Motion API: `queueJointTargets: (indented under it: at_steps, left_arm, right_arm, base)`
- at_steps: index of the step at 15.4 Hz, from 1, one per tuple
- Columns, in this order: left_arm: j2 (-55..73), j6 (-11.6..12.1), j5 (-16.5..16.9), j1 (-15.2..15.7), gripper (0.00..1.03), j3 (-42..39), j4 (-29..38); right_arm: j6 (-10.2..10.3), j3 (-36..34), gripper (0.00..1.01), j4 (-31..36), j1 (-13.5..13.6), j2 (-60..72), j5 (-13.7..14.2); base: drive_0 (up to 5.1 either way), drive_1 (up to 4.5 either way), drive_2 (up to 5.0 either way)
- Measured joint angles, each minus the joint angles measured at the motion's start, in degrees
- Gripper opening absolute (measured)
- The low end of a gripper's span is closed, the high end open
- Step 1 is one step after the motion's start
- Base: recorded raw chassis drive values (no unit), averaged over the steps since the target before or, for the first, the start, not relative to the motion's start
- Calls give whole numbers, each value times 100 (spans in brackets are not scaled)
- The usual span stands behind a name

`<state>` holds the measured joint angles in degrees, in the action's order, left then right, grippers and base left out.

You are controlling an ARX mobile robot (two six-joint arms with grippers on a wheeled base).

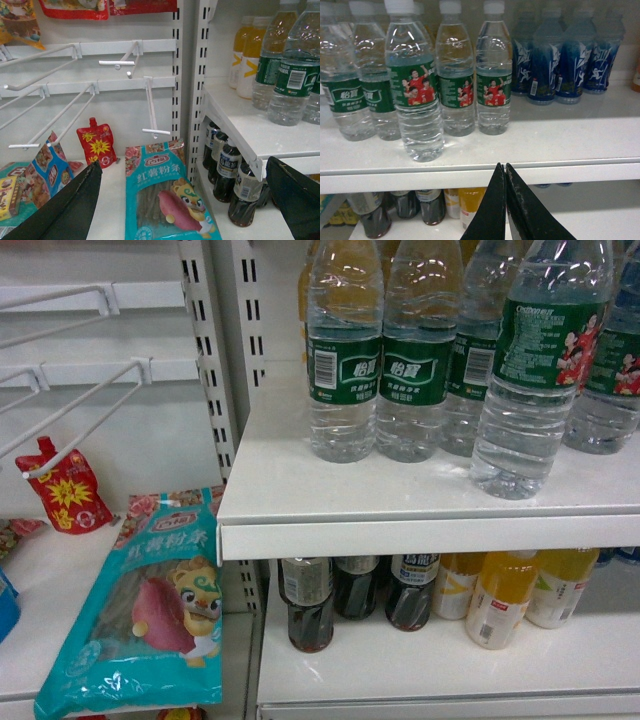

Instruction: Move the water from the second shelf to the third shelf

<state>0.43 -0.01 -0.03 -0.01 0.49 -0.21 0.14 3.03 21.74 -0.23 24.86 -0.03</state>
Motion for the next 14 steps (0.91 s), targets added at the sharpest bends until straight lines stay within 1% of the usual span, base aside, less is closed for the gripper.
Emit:
queueJointTargets:
  at_steps: [5, 7, 14]
  left_arm:
    - [0, 0, -2, 0, 98, 0, 2]
    - [0, 0, -2, 0, 98, 0, 4]
    - [0, 0, -2, 0, 98, 0, 2]
  right_arm:
    - [0, -63, 2, -203, 22, -271, 2]
    - [0, -232, 2, -184, 22, -448, 2]
    - [0, -232, 2, -1062, 22, -1384, 2]
  base:
    - [0, 0, 0]
    - [0, 0, 0]
    - [0, 0, 0]
